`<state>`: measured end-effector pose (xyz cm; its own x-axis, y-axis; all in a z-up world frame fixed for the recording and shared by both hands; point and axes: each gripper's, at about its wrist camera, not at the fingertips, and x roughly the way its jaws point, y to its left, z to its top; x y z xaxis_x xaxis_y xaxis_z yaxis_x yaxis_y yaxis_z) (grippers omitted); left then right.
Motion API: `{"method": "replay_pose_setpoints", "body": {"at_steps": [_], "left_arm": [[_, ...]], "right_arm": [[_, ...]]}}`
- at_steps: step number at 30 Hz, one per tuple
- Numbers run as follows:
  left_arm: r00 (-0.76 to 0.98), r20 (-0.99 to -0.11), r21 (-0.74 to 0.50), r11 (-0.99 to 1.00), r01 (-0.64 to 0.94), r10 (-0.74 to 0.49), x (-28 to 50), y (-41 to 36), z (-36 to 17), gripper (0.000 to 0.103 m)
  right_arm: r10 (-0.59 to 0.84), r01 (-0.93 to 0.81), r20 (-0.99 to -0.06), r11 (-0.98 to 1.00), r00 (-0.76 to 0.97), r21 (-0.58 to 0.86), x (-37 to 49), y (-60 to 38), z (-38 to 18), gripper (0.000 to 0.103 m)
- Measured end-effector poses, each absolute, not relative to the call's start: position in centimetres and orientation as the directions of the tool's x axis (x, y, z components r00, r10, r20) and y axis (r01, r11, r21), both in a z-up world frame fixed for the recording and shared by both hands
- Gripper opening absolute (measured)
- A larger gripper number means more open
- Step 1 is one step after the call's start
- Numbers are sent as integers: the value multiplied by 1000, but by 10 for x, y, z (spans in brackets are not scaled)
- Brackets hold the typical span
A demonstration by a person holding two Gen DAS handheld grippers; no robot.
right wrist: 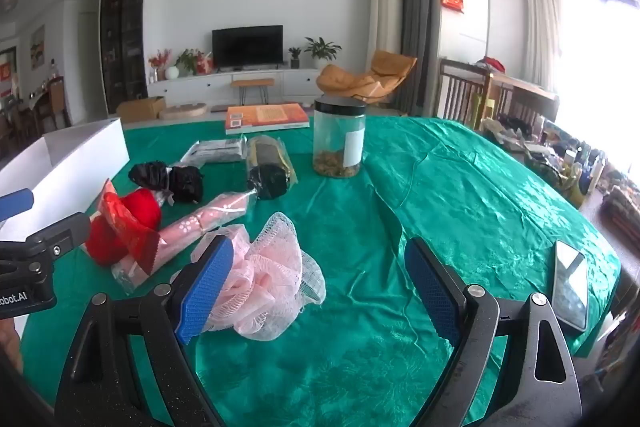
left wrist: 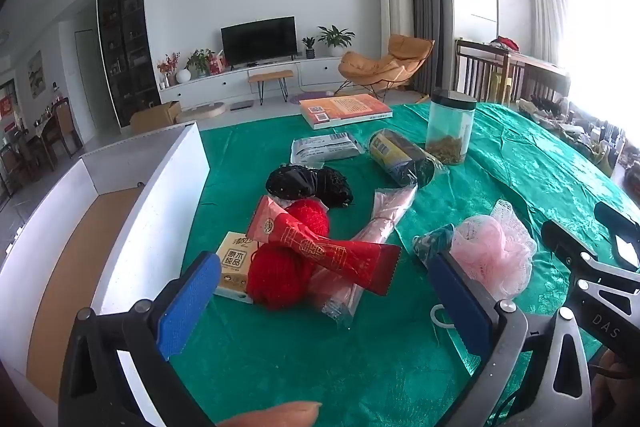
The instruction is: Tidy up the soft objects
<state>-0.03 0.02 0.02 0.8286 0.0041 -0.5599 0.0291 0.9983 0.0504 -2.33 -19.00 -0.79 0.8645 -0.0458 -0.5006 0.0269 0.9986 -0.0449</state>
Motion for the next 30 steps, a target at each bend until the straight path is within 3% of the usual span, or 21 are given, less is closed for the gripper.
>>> {"method": "replay_pose_setpoints", "body": {"at_steps": [30], "left_arm": [[816, -577, 76, 997, 30, 20, 1, -1, -9, 103]], "right_arm": [[-42, 26, -501, 999, 865, -38, -23, -192, -9, 90]]}}
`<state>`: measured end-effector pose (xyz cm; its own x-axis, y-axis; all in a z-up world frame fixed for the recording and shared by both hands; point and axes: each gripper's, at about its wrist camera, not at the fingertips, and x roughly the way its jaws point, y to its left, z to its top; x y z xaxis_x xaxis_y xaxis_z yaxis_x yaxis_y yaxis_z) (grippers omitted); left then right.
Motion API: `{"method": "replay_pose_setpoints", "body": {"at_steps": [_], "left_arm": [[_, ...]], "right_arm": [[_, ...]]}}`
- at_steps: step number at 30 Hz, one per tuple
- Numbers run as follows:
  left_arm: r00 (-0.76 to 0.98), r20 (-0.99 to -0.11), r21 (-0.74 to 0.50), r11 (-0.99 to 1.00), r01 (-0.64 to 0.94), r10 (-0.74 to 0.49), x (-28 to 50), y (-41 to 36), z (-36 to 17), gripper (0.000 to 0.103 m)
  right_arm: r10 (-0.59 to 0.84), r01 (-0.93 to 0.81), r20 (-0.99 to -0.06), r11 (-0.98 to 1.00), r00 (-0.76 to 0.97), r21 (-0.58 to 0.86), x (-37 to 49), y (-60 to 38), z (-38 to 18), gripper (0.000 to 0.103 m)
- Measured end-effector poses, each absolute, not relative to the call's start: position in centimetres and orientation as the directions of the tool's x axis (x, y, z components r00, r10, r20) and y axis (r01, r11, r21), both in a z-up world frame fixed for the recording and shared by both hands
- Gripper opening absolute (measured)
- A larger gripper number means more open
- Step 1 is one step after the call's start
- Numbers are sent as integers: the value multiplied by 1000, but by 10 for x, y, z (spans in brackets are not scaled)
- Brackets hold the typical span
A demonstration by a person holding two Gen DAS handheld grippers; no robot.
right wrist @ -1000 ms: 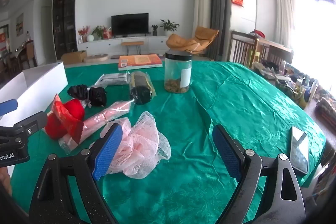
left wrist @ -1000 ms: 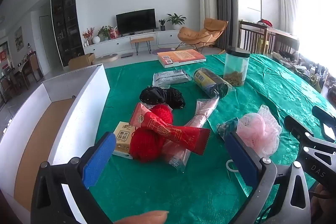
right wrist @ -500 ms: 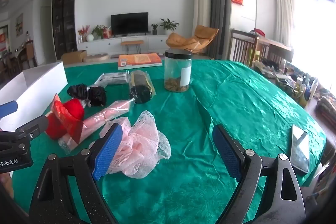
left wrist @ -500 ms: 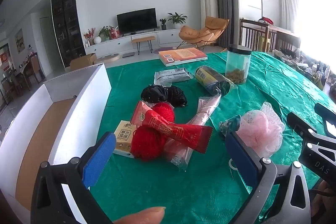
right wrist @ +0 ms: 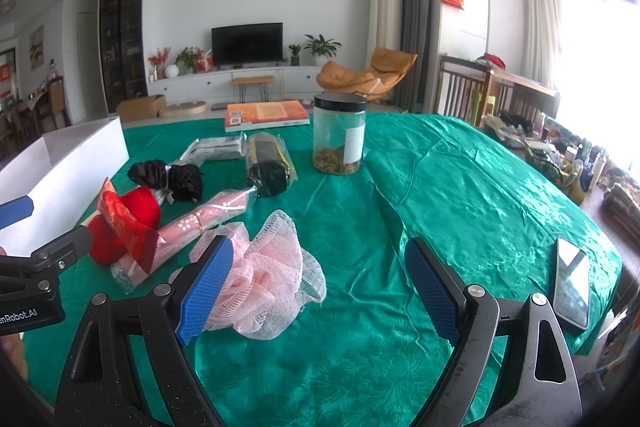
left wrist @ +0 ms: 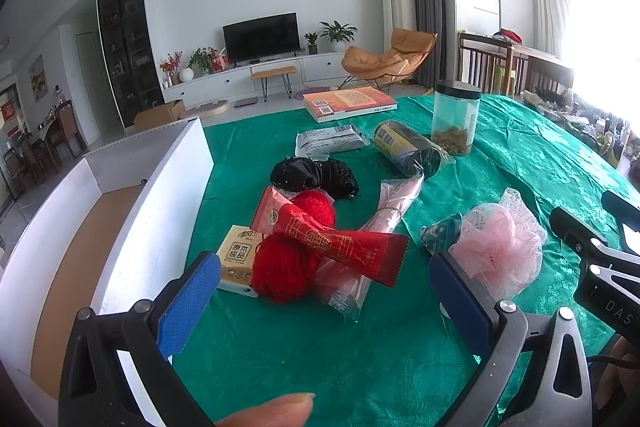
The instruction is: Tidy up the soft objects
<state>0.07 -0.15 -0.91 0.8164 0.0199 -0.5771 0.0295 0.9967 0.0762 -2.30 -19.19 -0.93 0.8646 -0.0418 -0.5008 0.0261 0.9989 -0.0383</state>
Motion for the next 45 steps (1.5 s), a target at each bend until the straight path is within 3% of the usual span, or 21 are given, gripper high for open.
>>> {"method": "replay_pose_setpoints", "body": {"at_steps": [45], "left_arm": [[808, -588, 94, 995, 19, 40, 0, 2, -14, 103]], "right_arm": [[-26, 40, -520, 999, 854, 15, -19, -203, -14, 90]]}}
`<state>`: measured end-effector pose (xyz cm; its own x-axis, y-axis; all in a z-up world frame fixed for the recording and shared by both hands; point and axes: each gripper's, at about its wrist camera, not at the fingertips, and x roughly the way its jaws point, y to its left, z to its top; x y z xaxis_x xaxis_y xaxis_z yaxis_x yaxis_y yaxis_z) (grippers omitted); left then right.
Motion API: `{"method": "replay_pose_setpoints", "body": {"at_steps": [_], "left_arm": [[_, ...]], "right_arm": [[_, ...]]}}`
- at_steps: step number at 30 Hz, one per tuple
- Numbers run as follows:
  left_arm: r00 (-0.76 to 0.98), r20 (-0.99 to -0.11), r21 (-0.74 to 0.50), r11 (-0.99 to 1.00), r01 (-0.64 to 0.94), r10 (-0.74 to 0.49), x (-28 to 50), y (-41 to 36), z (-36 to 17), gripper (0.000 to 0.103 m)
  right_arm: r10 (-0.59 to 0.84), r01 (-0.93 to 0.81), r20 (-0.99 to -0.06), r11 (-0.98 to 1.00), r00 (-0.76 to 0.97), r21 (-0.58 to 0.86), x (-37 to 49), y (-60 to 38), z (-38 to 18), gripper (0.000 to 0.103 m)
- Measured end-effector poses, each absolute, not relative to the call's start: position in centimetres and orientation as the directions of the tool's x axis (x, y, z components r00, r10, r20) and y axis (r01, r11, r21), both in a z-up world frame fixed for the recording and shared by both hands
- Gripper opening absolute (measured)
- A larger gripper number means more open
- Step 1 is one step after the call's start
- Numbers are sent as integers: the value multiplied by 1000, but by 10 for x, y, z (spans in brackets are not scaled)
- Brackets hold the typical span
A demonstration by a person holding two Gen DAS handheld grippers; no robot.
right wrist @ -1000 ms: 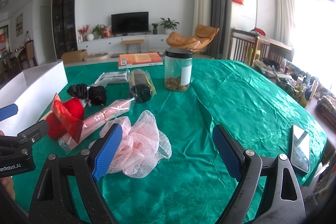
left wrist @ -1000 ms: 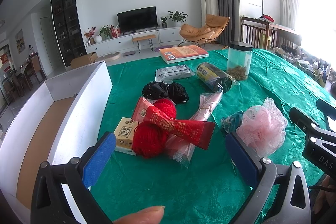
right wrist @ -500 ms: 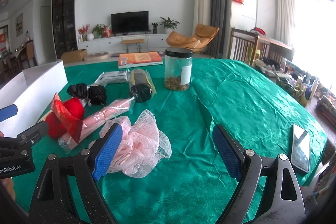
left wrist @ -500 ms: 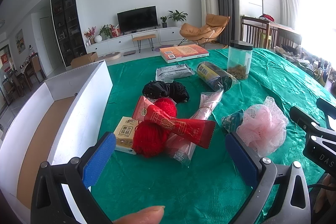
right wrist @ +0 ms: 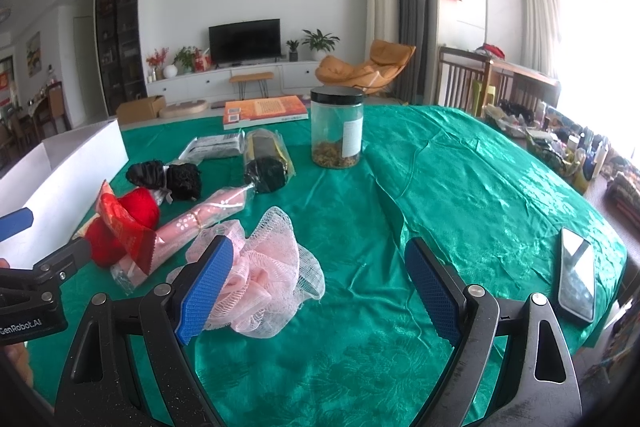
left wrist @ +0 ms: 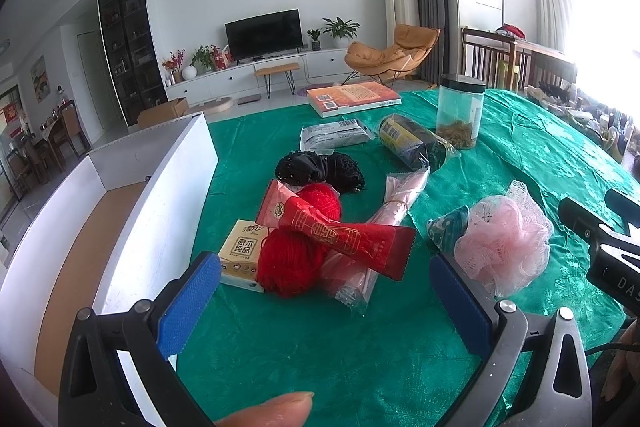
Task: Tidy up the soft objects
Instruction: 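Move left tool toward the red snack packet while right tool approaches the pink mesh pouf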
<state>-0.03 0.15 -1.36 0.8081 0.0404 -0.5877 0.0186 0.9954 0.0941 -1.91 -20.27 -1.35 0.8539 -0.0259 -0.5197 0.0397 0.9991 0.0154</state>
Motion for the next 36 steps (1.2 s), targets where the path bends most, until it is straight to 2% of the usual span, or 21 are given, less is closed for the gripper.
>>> {"method": "replay_pose_setpoints", "body": {"at_steps": [9, 15, 22, 36], "left_arm": [[788, -614, 91, 996, 14, 46, 2, 11, -24, 103], [759, -649, 102, 995, 23, 49, 0, 12, -40, 103], [732, -680, 106, 994, 32, 49, 0, 12, -56, 103], [674, -737, 105, 994, 30, 57, 9, 17, -81, 103]], "right_arm": [[9, 31, -554, 997, 833, 64, -12, -207, -21, 90], [148, -106, -604, 989, 783, 106, -5, -193, -27, 90], [148, -157, -611, 987, 778, 40, -10, -175, -27, 90], [141, -147, -629, 988, 765, 43, -2, -177, -29, 90]]}}
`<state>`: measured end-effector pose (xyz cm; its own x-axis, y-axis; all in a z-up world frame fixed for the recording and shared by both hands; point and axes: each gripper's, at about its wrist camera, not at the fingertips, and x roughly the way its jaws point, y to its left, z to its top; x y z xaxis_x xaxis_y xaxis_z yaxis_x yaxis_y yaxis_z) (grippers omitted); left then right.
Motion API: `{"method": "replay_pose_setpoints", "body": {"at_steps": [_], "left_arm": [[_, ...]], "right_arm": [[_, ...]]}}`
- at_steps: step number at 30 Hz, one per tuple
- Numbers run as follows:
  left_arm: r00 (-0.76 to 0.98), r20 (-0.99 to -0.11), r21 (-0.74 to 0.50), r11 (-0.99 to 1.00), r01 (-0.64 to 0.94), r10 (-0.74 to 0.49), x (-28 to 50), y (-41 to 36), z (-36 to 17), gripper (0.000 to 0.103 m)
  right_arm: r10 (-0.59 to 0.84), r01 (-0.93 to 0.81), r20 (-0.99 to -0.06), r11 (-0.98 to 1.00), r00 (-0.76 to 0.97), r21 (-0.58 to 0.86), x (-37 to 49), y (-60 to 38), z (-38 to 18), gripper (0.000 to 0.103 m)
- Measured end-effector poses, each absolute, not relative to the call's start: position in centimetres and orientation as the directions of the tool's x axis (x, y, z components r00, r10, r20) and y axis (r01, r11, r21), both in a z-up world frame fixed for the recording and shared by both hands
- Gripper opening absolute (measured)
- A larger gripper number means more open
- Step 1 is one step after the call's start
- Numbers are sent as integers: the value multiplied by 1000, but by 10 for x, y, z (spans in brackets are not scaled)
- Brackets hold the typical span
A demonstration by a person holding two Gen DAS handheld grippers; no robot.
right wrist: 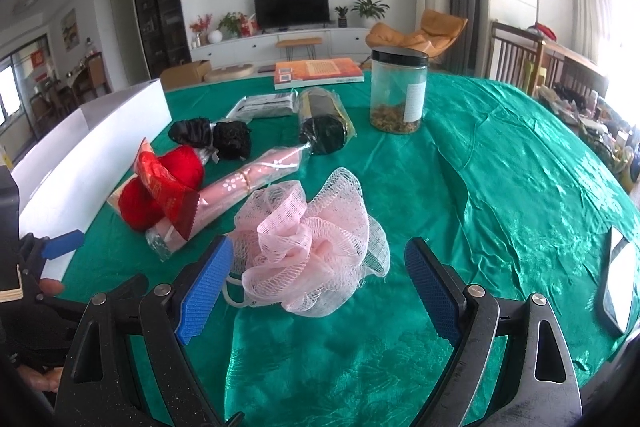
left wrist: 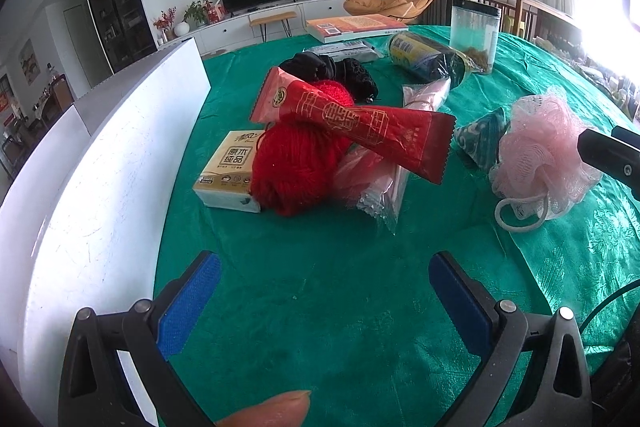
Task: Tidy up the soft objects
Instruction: 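Move left tool toward the red snack packet while right tool approaches the pink mesh pouf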
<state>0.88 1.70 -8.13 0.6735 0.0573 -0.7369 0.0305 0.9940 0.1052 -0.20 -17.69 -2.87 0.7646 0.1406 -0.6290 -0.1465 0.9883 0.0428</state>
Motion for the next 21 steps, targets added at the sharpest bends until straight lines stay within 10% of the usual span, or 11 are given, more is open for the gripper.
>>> {"method": "replay_pose_setpoints", "body": {"at_steps": [21], "left_arm": [[590, -803, 110, 994, 7, 85, 87, 21, -104, 103]], "right_arm": [[161, -147, -821, 985, 548, 95, 64, -182, -78, 89]]}}
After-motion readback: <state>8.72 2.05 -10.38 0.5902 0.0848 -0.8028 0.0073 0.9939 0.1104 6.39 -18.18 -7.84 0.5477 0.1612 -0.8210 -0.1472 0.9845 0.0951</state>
